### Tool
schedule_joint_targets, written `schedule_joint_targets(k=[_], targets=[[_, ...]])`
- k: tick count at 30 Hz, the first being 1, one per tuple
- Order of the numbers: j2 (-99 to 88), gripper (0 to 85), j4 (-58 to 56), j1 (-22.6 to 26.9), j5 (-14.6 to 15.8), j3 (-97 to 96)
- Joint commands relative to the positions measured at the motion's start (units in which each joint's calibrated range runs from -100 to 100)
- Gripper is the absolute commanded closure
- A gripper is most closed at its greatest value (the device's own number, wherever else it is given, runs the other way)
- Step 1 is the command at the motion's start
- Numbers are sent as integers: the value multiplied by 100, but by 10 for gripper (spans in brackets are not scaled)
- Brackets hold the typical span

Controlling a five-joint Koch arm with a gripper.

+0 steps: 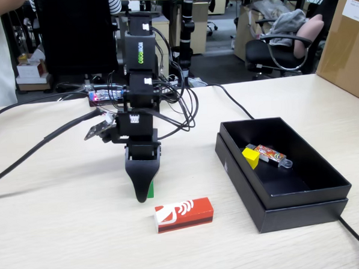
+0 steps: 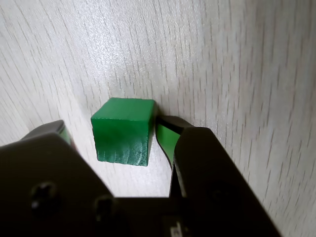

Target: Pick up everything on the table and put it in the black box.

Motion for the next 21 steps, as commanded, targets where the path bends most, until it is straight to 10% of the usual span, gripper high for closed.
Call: schedule_joint_targets(k=[1,6,9,21], targets=[[17,601,127,39,0,382],[98,645,127,59,-20,382],[98,822,188,34,-10,409],[-1933,830,-400,186,-68,-107]])
